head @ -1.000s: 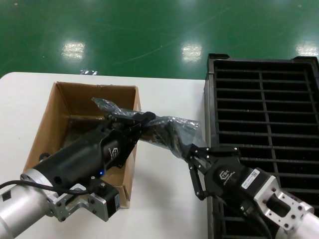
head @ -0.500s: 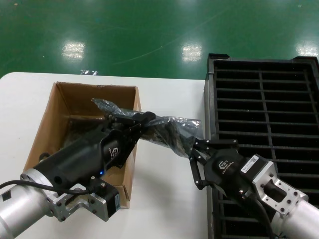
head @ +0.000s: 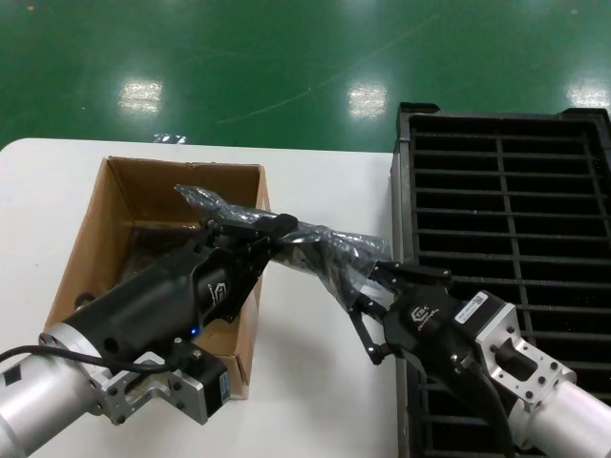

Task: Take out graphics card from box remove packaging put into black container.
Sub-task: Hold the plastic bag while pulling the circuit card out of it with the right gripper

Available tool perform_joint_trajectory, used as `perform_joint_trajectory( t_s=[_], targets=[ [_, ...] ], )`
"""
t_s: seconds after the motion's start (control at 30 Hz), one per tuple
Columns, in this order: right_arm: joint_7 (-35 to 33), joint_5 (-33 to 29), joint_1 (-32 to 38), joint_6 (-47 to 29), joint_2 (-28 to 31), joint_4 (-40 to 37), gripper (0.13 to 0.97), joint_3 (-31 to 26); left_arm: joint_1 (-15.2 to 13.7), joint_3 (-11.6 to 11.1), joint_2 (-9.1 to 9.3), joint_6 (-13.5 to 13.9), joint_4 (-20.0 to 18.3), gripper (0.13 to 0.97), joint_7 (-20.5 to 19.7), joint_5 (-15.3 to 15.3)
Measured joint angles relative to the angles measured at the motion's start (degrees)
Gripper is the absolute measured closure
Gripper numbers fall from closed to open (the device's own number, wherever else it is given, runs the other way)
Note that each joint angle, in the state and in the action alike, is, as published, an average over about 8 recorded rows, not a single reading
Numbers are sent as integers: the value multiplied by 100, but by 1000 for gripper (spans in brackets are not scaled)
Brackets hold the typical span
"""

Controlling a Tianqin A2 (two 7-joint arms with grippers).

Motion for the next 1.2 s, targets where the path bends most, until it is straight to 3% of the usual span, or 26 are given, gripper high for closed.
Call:
perform_joint_trajectory(
  t_s=[0.43, 0.73, 1.03, 1.2],
  targets=[
    [517, -499, -111, -316, -416, -366, 869, 301, 0, 0, 0, 0, 0, 958, 0, 0],
    [794, -758, -163, -332, -532, -489, 932, 376, 0, 0, 0, 0, 0, 958, 0, 0],
    [953, -969, -383, -301, -498, -447, 911, 597, 0, 0, 0, 0, 0, 958, 0, 0],
    [1026, -1101, -510, -329, -492, -446, 854, 785, 0, 0, 0, 0, 0, 958, 0, 0]
  ],
)
